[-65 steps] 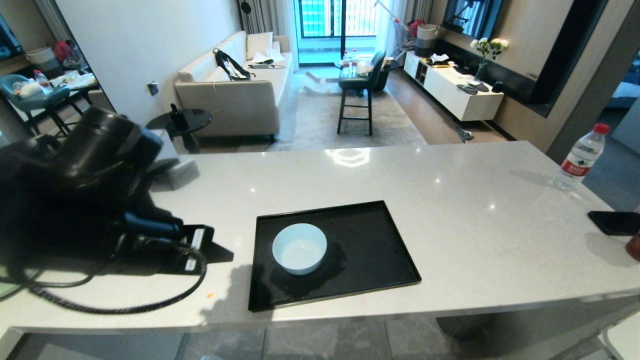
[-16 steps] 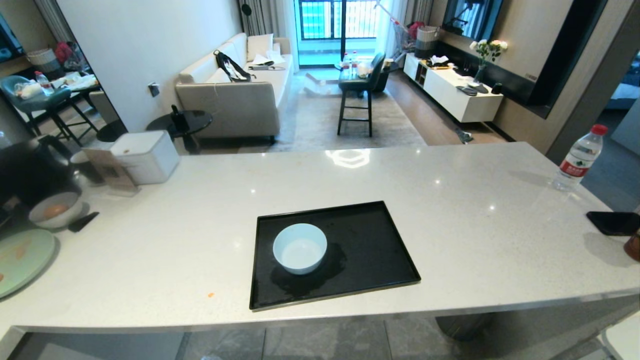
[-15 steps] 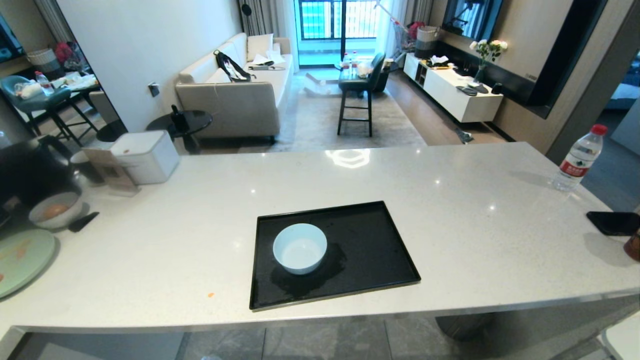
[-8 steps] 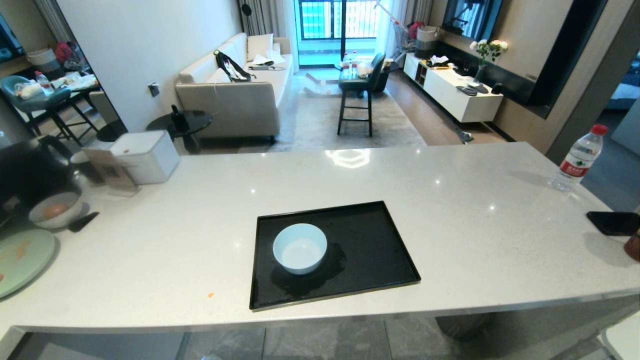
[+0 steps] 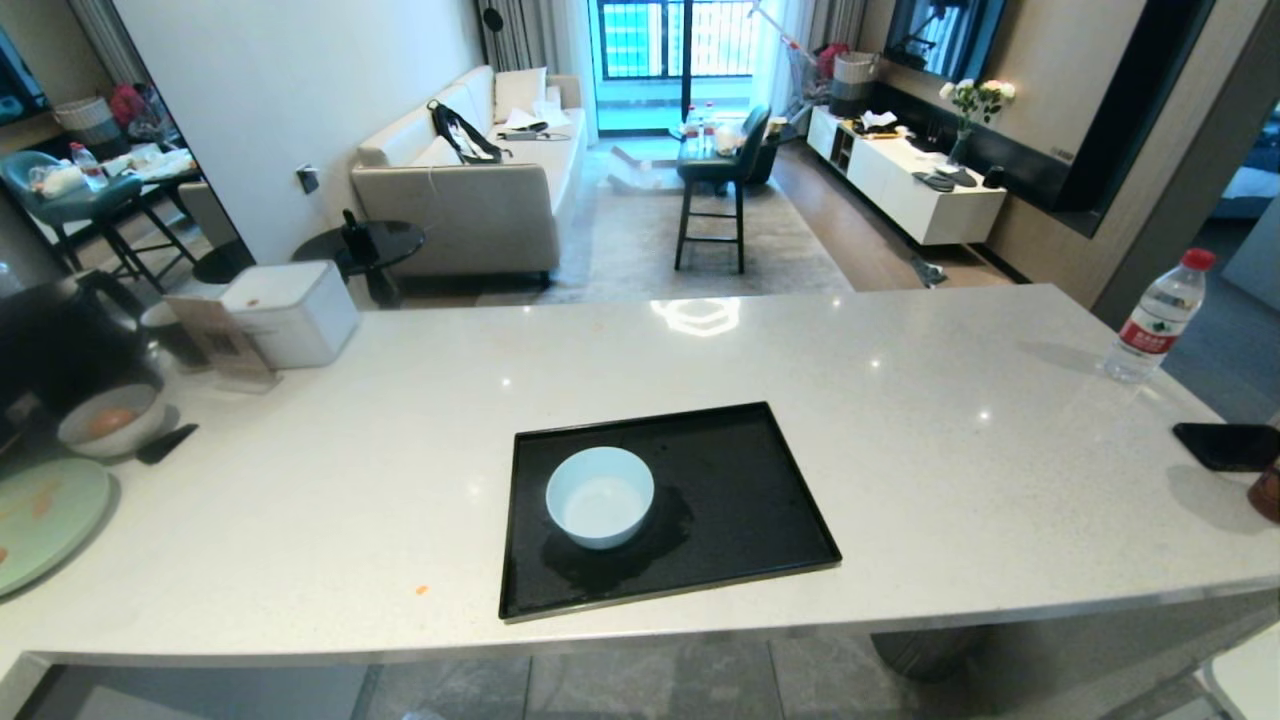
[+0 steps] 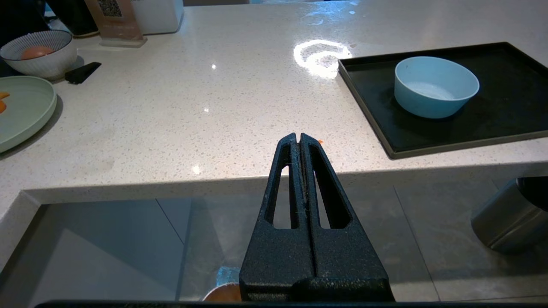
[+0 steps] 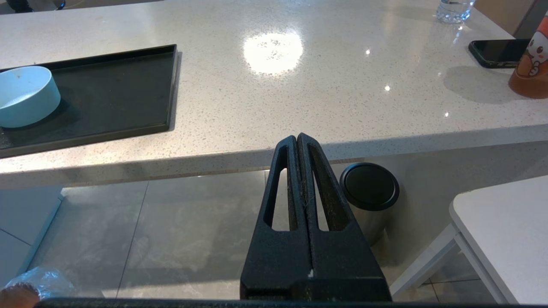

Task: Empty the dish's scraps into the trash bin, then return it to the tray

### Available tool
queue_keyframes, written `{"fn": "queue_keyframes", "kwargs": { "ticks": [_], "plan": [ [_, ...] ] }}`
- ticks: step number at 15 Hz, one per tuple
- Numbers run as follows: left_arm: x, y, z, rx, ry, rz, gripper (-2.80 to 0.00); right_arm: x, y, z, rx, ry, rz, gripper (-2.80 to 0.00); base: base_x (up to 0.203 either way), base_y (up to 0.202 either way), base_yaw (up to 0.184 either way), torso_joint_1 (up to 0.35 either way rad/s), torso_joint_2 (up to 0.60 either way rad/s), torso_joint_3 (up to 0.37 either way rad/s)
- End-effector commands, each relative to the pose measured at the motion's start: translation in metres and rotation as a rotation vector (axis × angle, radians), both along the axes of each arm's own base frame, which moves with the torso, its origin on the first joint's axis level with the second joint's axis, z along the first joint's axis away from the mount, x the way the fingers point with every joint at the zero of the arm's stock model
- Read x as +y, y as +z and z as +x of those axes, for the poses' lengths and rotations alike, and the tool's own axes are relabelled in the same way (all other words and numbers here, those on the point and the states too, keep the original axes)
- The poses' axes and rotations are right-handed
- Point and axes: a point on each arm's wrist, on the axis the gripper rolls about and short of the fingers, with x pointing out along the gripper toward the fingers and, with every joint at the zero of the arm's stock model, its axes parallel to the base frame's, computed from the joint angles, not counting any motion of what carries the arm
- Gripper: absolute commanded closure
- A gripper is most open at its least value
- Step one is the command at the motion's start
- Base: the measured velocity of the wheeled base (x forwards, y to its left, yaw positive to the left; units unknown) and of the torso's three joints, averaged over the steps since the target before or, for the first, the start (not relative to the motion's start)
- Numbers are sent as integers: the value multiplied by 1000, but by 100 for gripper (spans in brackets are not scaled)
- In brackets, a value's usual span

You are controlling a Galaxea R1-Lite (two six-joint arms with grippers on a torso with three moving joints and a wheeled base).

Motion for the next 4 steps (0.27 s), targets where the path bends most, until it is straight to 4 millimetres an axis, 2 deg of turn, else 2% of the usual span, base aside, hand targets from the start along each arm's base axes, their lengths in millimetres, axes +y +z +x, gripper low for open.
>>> {"fn": "queue_keyframes", "kwargs": {
  "ticks": [1, 4],
  "plan": [
    [0, 0, 0, -1, 0, 0, 0, 0, 0, 0, 0, 0, 0, 0, 0, 0, 0, 0, 0, 0],
    [0, 0, 0, -3, 0, 0, 0, 0, 0, 0, -1, 0, 0, 0, 0, 0, 0, 0, 0, 0]
  ]
}}
